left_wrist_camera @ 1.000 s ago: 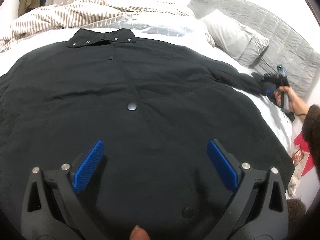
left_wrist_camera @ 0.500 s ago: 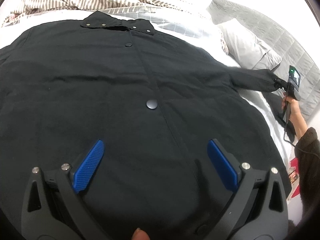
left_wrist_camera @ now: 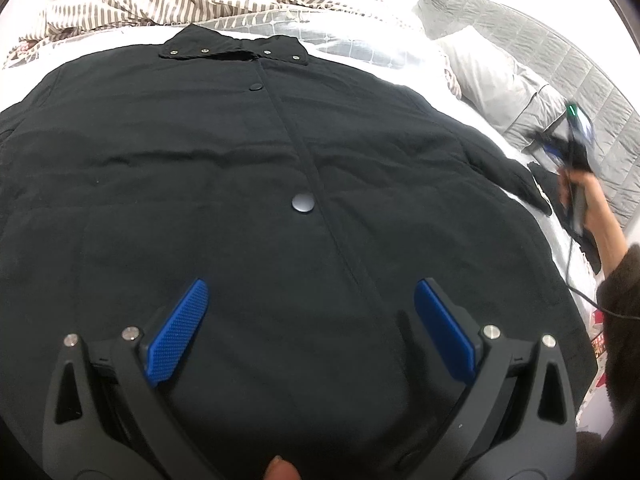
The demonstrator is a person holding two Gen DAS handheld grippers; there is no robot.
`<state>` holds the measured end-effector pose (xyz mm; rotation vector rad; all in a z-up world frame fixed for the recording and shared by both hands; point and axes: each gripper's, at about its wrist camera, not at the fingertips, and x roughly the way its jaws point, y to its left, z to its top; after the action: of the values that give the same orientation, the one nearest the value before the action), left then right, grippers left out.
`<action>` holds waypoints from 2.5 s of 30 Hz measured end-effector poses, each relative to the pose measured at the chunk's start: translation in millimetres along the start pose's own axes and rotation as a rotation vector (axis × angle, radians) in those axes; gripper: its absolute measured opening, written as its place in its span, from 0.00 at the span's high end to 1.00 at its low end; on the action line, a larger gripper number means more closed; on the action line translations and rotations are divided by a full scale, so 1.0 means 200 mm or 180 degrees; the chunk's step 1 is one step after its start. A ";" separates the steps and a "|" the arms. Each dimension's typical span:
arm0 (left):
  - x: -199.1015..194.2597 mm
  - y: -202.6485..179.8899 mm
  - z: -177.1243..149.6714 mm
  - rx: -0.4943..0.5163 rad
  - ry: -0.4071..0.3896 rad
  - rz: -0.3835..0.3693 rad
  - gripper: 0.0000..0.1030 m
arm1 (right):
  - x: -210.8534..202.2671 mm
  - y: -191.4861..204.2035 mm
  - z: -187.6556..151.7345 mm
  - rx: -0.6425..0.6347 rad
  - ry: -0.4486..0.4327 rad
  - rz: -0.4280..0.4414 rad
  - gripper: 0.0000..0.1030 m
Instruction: Fold large clothes
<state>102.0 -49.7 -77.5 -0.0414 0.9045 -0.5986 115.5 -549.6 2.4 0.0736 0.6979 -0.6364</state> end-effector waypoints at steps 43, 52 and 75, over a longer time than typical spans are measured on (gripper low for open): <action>-1.07 0.99 -0.52 -0.1201 0.0435 0.0536 0.13 | -0.87 -0.32 -1.40 0.1426 0.1533 0.2964 0.47; -1.01 0.91 -0.77 -0.1119 0.0680 -0.0086 0.60 | -1.05 -0.26 -1.33 0.1248 0.1178 0.3232 0.91; -1.11 1.27 -0.43 -0.1650 0.0126 0.0692 0.06 | -1.24 0.23 -0.84 -0.0077 0.0683 0.1353 0.31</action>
<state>53.4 292.2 -40.7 -0.3937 1.0678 -0.1523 -101.3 -338.2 19.5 0.2638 0.8655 -0.2128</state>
